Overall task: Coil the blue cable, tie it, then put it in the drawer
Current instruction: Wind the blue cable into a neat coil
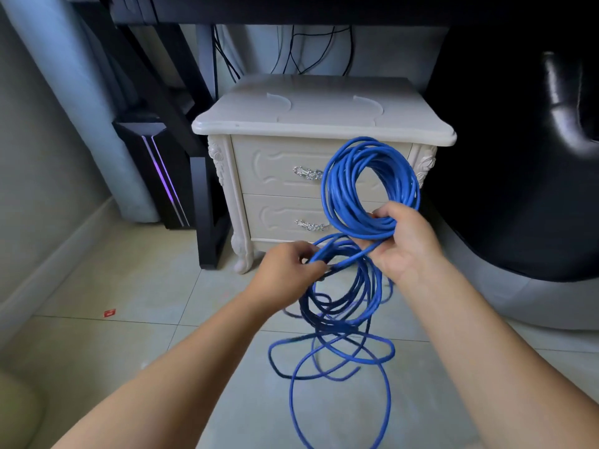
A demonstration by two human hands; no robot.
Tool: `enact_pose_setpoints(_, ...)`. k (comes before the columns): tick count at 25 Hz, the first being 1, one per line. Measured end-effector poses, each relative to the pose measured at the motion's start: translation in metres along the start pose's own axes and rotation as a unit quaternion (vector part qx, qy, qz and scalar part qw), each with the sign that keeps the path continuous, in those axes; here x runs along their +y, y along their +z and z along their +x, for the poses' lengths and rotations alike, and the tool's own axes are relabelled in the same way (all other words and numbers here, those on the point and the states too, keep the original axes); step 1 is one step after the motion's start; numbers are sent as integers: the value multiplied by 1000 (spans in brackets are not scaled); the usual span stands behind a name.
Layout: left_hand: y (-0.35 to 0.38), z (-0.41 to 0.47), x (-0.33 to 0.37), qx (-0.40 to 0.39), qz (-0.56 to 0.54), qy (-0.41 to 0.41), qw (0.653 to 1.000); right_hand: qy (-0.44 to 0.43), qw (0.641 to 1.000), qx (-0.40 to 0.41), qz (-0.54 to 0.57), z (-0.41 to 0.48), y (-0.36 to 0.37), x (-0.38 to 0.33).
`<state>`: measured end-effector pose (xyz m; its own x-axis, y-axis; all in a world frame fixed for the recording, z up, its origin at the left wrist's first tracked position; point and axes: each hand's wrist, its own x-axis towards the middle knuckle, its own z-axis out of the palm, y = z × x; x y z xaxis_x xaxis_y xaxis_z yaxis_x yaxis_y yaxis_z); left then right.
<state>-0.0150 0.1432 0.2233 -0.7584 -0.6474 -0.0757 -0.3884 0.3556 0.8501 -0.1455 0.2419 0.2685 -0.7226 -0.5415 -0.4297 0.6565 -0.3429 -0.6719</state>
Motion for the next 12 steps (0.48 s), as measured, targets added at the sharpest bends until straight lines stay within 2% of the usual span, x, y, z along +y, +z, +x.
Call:
enact_pose_setpoints(3, -11, 2, 4, -22, -234, -83, 968, 1, 1000, 0, 19, -1, -5, -6)
enact_pose_setpoints(6, -16, 6, 4, -43, -318, -117, 940, 5, 1000, -2, 30, -5, -7, -7)
enact_pose_setpoints(9, -15, 4, 4, -64, -330, -111, 935, 10, 999, -2, 35, -8, -6, -8)
enact_pose_setpoints(10, -13, 2, 6, -52, -305, -100, 946, 10, 999, -4, 37, -9, -5, -8)
enact_pose_setpoints(12, -8, 0, 10, 19, -185, -56, 981, 8, 999, -7, 35, -9, -5, -7)
